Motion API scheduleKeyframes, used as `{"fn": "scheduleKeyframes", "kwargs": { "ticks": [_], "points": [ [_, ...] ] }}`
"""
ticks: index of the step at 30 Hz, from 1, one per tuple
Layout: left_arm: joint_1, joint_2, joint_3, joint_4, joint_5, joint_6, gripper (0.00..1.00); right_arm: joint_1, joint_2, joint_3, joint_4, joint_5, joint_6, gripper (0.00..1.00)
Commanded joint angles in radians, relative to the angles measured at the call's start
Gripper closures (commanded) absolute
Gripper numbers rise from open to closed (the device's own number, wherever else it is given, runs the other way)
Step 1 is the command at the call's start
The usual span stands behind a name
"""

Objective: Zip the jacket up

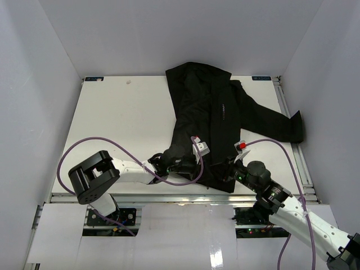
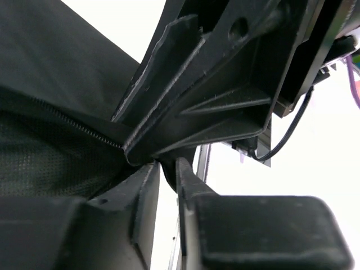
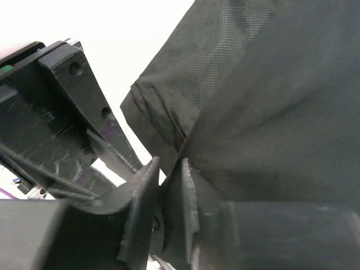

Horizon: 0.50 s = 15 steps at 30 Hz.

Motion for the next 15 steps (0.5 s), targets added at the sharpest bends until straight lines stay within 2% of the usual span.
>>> {"fn": "scheduleKeyframes", "kwargs": {
  "ticks": [1, 3, 6, 15],
  "points": [
    [0.004, -0.019, 0.008, 0.065, 0.087, 0.003, 0.82, 0.0, -0.041, -0.014, 0.049, -0.019, 0.009, 0.59],
    [0.004, -0.013, 0.009, 0.076, 0.112, 0.001, 0.9, 0.0, -0.072, -0.016, 0.037, -0.007, 0.017, 0.51],
    [0.004, -0.006, 0.013, 0.094, 0.149, -0.009, 1.0, 0.003, -0.131, -0.019, 0.009, 0.037, 0.024, 0.46],
    [0.007, -0.047, -0.012, 0.143, 0.133, -0.033, 1.0, 0.003, -0.295, -0.1, -0.005, -0.036, 0.056, 0.42]
  ]
}}
